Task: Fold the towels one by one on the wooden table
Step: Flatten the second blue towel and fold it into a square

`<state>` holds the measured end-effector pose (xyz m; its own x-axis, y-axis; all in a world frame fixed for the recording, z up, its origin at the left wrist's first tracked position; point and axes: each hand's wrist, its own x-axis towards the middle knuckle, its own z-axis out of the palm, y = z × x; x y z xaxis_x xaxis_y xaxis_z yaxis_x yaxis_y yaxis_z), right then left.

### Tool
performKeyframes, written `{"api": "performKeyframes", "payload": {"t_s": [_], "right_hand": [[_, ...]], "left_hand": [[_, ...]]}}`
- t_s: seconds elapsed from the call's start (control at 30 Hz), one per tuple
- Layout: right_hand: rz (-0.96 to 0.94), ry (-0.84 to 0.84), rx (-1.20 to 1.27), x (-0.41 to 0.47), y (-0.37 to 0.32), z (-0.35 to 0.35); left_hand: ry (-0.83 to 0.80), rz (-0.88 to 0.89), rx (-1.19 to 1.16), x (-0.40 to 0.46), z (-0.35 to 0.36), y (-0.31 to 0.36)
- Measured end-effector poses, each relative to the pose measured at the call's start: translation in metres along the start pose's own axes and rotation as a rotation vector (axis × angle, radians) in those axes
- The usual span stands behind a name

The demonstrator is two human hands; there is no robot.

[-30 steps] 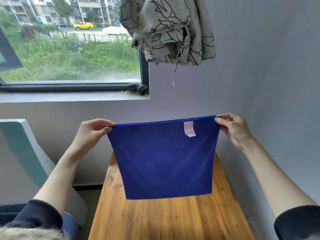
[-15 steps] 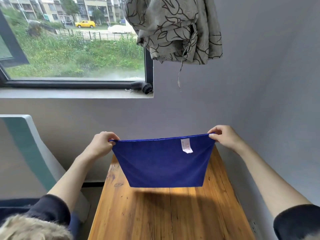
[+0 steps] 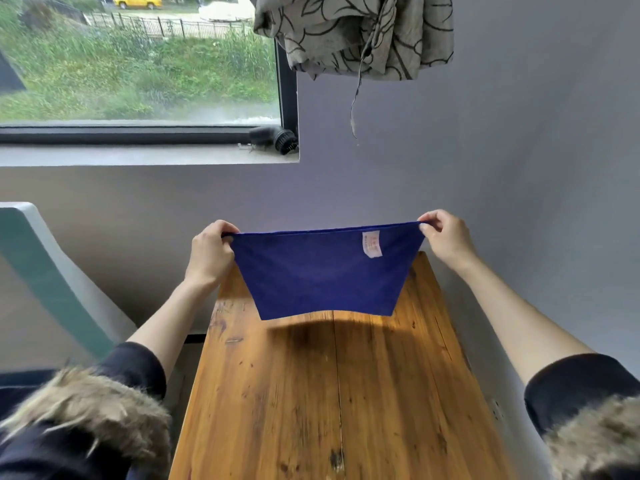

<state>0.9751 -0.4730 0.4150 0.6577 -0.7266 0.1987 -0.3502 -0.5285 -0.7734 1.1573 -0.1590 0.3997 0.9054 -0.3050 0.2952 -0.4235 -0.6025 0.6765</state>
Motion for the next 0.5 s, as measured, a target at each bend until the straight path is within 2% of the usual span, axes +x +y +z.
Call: {"api": "performKeyframes", "payload": {"t_s": [0.1, 0.2, 0.33, 0.5], "right_hand": [[0.084, -0.068, 0.154, -0.019, 0.018, -0.004], [0.195, -0.232, 0.244, -0.053, 0.047, -0.009], [0.409, -0.521, 0.114, -0.106, 0.095, -0.006], [0.711, -0.749, 0.031, -0.171, 0.145, 0.009]], "left_hand": [[-0.096, -0.036, -0.075, -0.025, 0.004, -0.012], [-0.258, -0.089, -0.083, -0.059, 0.007, -0.033], [-0.644, -0.199, -0.001, -0.112, 0.021, -0.062], [-1.073, -0.388, 0.061, -0.168, 0.04, -0.092]]}}
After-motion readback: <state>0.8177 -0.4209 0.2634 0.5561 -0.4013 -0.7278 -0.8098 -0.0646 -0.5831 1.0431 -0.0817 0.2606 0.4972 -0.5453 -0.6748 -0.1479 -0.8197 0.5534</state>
